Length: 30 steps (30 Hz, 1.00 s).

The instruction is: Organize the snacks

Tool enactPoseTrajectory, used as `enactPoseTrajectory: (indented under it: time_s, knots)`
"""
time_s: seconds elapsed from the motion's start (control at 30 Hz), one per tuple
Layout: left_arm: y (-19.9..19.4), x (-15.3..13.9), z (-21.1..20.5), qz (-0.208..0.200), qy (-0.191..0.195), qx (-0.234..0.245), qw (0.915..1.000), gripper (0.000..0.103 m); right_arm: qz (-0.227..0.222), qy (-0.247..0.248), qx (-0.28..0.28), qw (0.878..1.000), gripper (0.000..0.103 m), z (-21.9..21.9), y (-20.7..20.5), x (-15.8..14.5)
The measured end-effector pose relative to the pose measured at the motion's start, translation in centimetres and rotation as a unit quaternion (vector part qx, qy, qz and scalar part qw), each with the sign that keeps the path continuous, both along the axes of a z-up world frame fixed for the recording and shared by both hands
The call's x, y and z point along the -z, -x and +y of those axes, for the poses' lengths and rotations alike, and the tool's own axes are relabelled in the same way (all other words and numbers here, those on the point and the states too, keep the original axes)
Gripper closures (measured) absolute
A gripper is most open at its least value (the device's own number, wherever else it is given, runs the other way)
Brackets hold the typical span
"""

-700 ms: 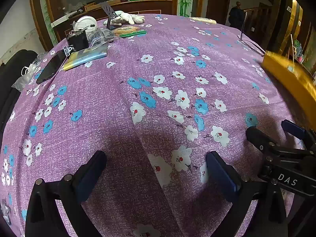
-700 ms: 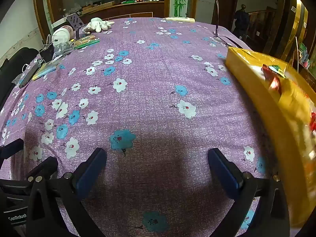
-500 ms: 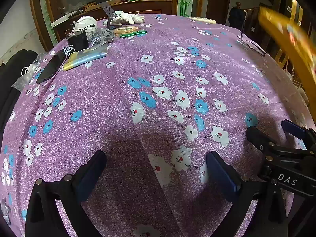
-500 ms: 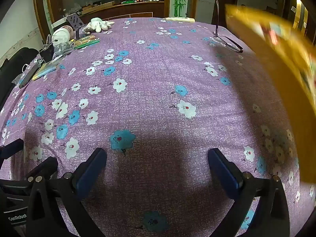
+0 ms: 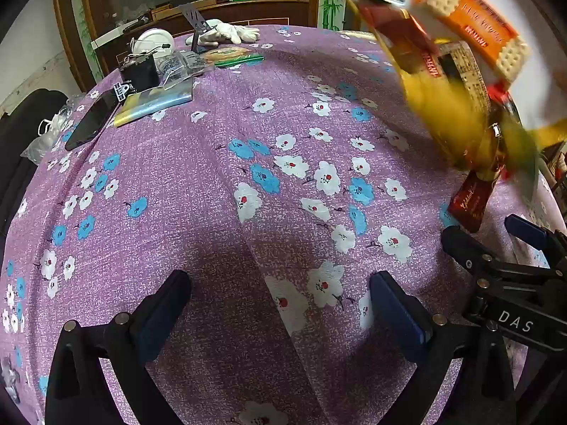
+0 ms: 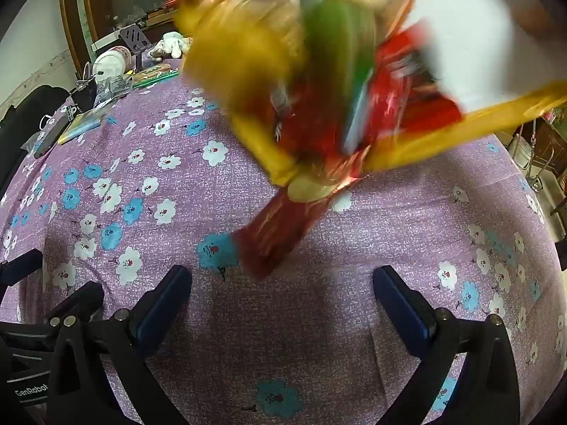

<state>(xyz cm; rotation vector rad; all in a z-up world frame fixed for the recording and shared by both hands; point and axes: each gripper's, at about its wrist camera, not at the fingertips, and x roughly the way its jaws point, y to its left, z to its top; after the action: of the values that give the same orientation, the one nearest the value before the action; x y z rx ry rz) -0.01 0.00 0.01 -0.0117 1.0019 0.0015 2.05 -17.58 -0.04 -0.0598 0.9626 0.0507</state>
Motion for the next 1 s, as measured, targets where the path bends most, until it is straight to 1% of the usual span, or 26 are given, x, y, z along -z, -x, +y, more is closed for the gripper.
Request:
enactPoseTrajectory:
  time_s: [1.0]
  knots:
    - [0.05, -0.01, -0.01, 0.000, 0.000, 0.000, 1.0000, 0.000, 0.000, 0.000, -0.001, 1.000, 0.001, 0.03, 0.08, -0.24]
